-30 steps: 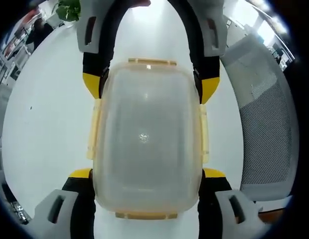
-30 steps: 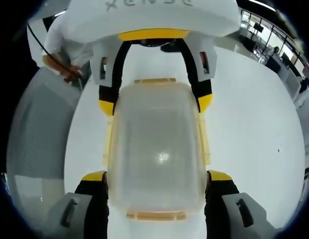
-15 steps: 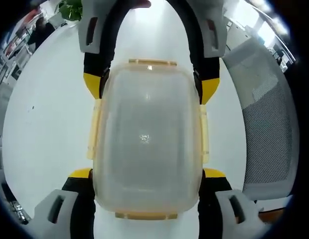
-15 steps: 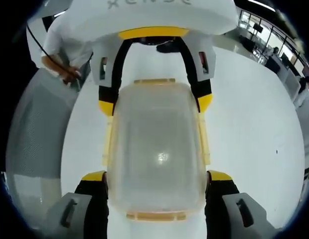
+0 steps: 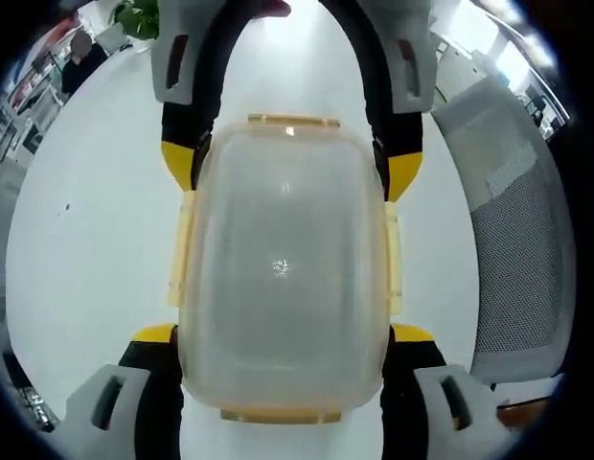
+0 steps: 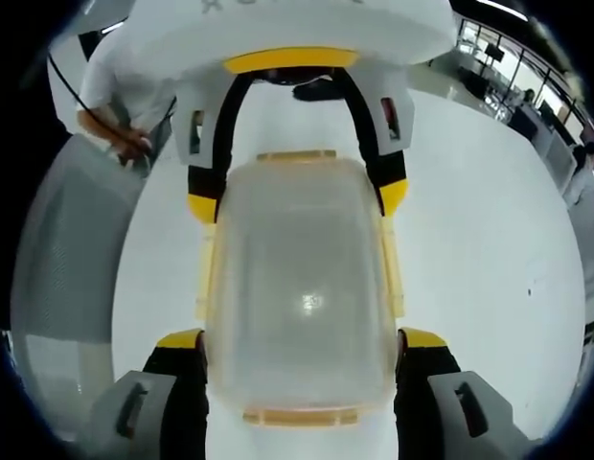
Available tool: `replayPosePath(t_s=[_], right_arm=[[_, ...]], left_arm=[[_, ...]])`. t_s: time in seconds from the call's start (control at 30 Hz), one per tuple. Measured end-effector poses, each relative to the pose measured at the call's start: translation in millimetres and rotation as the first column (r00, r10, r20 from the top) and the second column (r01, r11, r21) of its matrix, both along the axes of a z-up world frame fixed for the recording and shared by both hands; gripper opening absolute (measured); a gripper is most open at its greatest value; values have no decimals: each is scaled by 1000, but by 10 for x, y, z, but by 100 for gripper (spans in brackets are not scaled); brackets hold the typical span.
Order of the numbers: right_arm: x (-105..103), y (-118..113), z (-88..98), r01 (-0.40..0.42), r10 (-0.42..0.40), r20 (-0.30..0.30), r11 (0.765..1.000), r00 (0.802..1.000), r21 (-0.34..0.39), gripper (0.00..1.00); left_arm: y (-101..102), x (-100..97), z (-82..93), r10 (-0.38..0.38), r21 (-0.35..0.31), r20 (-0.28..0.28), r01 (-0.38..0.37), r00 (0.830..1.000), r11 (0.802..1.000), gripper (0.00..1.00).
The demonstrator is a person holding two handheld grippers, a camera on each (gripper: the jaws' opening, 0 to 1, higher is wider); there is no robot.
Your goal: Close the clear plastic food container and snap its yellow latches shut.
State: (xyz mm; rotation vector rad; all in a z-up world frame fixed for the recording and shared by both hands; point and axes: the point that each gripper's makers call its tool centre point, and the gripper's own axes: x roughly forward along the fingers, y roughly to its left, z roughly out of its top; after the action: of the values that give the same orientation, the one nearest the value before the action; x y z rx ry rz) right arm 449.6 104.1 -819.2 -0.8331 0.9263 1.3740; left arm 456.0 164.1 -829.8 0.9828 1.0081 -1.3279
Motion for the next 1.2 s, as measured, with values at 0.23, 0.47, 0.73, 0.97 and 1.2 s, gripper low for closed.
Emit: replayPosePath(t_s=[0.23,0.47,0.73,0.97,1.2], right_arm=[[61,-2,-3,7,-7,-1,1000,1000,0,81],[82,-4,-3,12,-12,-3,1000,1000,-1,81],[82,-7,-1,14,-14,0,1000,1000,1,81],[86,-6,-6,14,-14,0,1000,1000,-2,82],[90,-12,-9,11,-11,2,1000,1000,-3,81]], left_arm=[[-7,55,1,-1,-1,3,1,1000,1000,87],[-12,83,4,-3,0,6,3,1000,1000,87],[-16,85,4,0,2,10,0,1000,1000,87],[-15,90,2,1,4,12,-1,1000,1000,87],[-19,92,5,-2,-3,13,2,1000,1000,87]])
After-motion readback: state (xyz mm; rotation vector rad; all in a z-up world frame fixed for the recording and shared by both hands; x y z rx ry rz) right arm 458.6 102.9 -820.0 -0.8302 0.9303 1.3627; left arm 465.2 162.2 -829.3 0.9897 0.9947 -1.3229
